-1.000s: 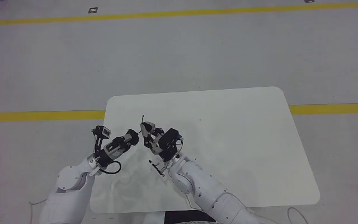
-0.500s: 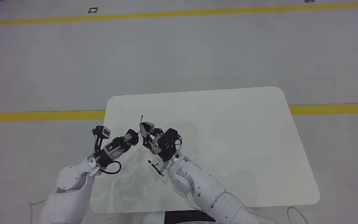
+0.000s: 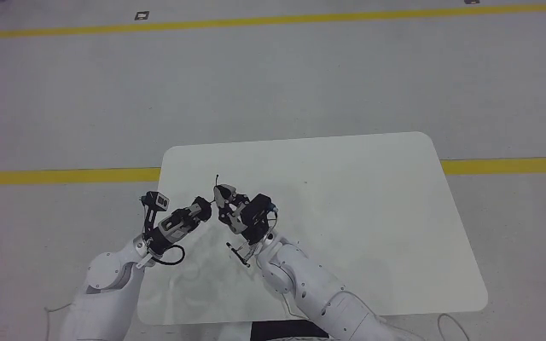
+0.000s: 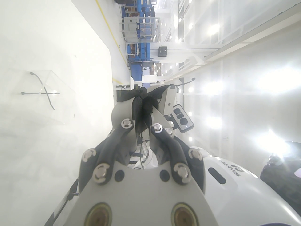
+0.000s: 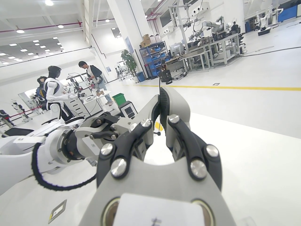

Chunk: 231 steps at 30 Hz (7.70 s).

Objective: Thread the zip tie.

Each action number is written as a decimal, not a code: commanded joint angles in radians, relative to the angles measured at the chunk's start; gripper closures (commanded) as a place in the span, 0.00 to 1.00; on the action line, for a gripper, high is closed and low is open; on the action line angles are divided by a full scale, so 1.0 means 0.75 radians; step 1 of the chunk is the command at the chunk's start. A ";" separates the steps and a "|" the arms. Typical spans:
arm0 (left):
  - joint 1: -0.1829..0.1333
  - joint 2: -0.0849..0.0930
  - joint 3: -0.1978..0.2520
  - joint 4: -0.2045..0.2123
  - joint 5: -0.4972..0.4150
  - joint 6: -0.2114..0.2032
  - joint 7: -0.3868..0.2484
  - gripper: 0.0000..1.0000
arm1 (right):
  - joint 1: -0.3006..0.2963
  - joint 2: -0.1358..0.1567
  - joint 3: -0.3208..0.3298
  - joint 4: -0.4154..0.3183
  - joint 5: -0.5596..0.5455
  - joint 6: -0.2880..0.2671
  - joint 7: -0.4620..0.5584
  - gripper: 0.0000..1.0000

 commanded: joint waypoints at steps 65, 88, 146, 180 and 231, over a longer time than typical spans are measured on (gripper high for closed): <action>0.000 0.000 0.000 0.000 0.000 0.000 0.000 1.00 | -0.016 0.002 0.006 -0.008 -0.015 -0.010 -0.022 1.00; 0.000 0.000 0.000 0.000 0.000 0.000 0.000 1.00 | -0.011 -0.002 0.004 0.006 -0.007 -0.001 -0.019 1.00; 0.000 0.000 0.000 0.000 0.000 0.000 0.000 1.00 | -0.005 -0.007 0.005 0.029 0.002 -0.004 -0.035 1.00; 0.000 0.000 0.000 0.000 0.000 0.000 0.000 1.00 | -0.023 -0.006 0.015 -0.004 0.011 0.012 -0.006 1.00; -0.020 0.005 0.036 -0.012 -0.011 0.013 0.024 1.00 | -0.120 -0.027 -0.016 -0.139 0.007 0.270 0.018 1.00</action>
